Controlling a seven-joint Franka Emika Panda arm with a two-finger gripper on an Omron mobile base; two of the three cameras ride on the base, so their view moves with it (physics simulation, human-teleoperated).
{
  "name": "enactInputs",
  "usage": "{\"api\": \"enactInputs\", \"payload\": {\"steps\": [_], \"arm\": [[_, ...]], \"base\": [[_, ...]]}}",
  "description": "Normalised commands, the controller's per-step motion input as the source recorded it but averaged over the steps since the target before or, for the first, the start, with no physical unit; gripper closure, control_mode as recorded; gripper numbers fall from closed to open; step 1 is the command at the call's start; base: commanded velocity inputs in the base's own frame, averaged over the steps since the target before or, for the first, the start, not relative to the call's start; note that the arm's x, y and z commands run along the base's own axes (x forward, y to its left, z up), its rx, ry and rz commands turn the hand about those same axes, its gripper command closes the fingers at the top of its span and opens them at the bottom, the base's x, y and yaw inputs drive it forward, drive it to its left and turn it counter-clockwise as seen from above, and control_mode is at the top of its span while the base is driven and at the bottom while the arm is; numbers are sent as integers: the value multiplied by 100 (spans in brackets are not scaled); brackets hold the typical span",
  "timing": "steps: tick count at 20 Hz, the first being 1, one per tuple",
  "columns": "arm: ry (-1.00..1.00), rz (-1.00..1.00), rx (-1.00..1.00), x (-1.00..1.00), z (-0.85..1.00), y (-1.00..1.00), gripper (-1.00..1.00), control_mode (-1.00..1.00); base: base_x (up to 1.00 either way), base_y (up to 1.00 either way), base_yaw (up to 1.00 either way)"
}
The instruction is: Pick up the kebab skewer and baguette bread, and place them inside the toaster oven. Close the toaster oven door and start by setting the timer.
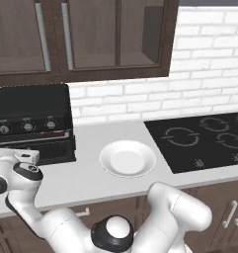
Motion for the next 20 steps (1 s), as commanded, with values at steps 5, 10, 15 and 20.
{"api": "enactInputs", "payload": {"steps": [5,10,15,20], "arm": [[0,0,0,0,32,12,-100,-100],[0,1,0,0,20,17,-100,-100],[6,4,0,-3,-1,5,-100,-100],[7,0,0,-1,-4,0,-100,-100]], "base": [[0,0,0],[0,0,0],[0,0,0],[0,0,0]]}}
